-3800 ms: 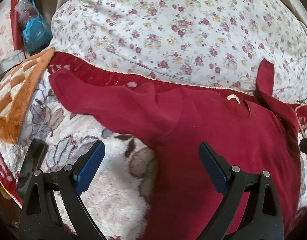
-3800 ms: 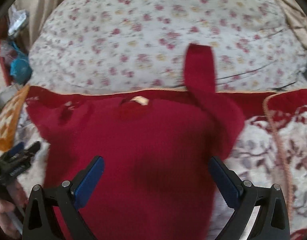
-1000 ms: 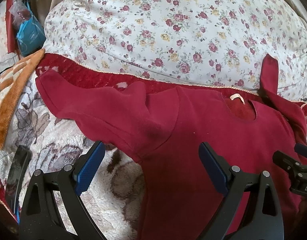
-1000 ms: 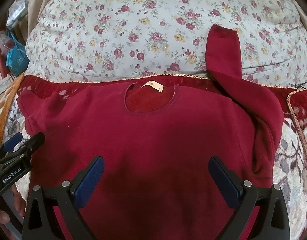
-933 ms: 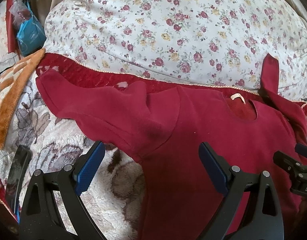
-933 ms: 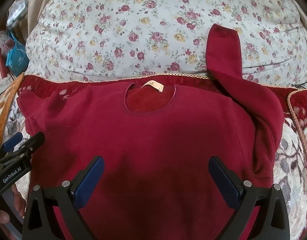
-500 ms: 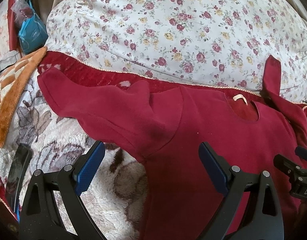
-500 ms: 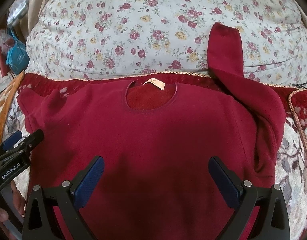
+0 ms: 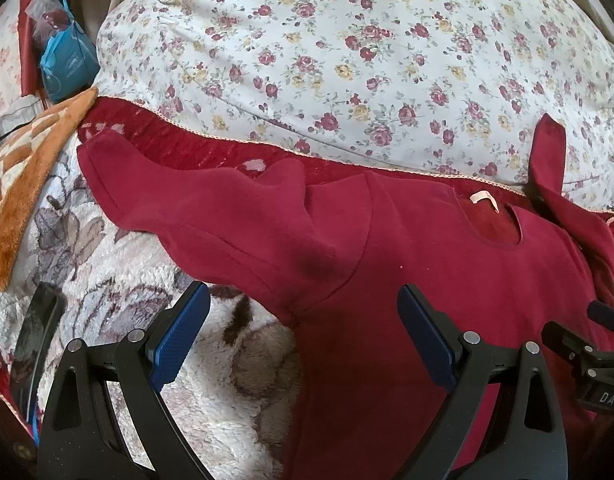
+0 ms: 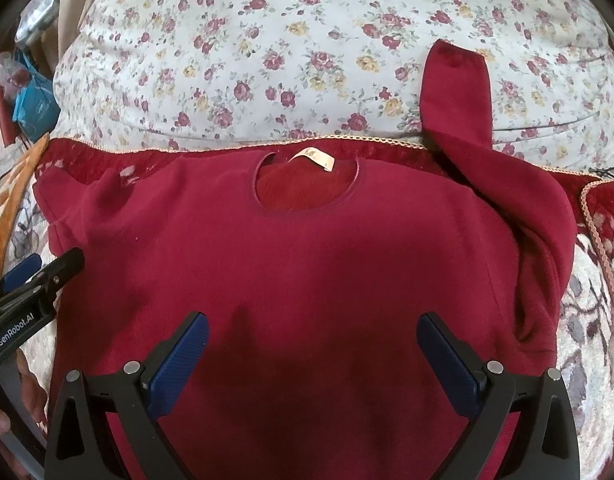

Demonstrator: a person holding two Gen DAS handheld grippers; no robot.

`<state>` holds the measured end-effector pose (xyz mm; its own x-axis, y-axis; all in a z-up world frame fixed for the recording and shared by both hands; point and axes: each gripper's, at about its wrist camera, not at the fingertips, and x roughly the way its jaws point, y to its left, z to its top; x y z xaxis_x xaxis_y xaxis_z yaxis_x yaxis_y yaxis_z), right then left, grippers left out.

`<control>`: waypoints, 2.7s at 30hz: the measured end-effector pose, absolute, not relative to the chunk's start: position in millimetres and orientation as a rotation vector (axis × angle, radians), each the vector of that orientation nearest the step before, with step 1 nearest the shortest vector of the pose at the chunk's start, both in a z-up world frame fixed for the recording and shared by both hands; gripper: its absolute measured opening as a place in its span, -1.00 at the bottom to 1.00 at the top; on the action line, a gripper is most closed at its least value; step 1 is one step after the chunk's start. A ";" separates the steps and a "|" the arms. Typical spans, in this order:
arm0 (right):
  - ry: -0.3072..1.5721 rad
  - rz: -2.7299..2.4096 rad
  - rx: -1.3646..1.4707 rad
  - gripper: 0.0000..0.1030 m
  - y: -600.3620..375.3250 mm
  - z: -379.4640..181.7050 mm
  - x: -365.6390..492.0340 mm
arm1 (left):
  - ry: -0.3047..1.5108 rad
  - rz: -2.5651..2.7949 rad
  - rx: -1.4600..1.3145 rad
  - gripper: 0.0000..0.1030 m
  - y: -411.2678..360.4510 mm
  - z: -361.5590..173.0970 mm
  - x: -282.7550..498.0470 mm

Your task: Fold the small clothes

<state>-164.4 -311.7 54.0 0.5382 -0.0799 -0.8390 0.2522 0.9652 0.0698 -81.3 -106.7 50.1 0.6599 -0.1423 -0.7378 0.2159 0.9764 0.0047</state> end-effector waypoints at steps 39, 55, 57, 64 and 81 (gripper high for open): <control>0.994 -0.191 0.177 1.00 -308.1 46.0 -164.1 | 0.841 -0.202 0.085 0.84 -101.4 46.8 -81.1; 1.028 -0.158 0.197 1.00 -305.5 41.4 -163.5 | 0.855 0.188 -0.103 0.84 47.7 84.1 34.1; 1.033 -0.152 0.190 1.00 -304.3 41.1 -163.3 | 0.844 0.257 -0.035 0.84 58.7 85.8 58.1; 1.054 -0.139 0.150 1.00 -299.2 34.8 -158.1 | 0.845 0.400 0.022 0.77 97.5 70.4 128.8; 1.039 -0.121 0.197 1.00 -304.0 36.8 -159.1 | 0.883 0.001 -0.013 -0.84 56.6 98.3 102.1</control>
<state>-159.1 -304.0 36.8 0.5025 -0.0065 -0.8646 0.1928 0.9756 0.1047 102.1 56.6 98.3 0.6347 -0.0043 -0.7728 -0.0063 0.9999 -0.0108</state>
